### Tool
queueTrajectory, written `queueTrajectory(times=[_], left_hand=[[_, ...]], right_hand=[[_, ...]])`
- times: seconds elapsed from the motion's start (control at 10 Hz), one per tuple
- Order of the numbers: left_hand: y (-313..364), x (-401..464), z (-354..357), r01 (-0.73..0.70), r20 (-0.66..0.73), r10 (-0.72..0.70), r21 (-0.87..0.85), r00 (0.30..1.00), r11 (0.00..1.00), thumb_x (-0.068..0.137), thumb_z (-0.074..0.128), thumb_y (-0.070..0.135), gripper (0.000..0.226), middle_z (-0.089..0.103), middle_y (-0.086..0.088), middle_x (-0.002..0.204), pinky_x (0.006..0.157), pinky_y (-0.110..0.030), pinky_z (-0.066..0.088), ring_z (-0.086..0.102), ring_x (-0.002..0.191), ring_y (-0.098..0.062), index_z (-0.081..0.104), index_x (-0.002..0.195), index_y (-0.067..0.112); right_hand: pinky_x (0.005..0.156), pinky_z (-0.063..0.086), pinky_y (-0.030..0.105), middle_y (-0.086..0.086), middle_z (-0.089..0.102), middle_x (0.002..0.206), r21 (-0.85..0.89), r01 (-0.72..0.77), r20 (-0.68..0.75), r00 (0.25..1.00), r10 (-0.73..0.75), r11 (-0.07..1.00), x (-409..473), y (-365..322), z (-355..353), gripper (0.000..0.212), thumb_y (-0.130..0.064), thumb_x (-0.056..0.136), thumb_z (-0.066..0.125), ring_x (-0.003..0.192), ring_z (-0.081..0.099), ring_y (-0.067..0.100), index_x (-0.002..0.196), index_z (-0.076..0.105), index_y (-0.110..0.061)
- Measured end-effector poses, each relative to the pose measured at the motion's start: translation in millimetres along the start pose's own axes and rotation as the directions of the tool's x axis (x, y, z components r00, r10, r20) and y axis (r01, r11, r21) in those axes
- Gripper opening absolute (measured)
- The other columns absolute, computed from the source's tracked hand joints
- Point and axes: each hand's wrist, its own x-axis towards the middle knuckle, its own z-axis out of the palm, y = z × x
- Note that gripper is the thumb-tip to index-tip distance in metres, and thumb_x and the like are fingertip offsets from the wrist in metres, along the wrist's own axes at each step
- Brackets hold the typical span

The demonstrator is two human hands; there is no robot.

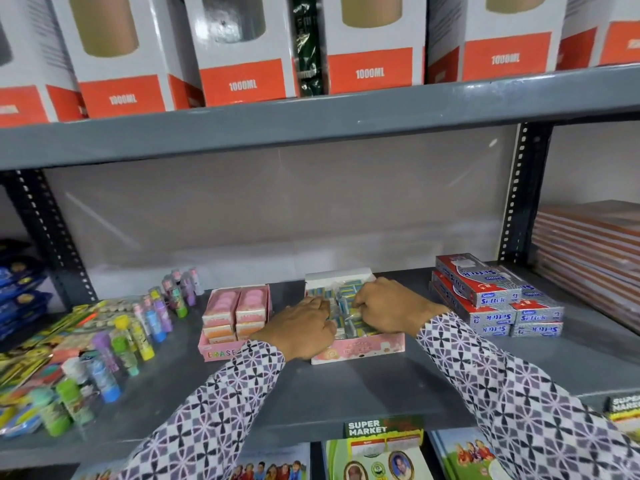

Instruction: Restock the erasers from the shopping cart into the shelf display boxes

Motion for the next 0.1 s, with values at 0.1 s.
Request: queueTrajectory(times=[0.1], left_hand=[[5.9, -4.6, -5.8, -0.019, -0.032, 0.019, -0.016, 0.999, 1.0, 0.104, 0.019, 0.047, 0.073, 0.01, -0.011, 0.176, 0.13, -0.037, 0.008, 0.009, 0.162, -0.021, 0.015, 0.165, 0.007]], right_hand=[[0.094, 0.056, 0.051, 0.02, 0.071, 0.115, 0.0, -0.047, -0.017, 0.999, 0.047, 0.999, 0.1, -7.8, -1.5, 0.035, -0.02, 0.091, 0.047, 0.105, 0.066, 0.04, 0.106, 0.074, -0.003]])
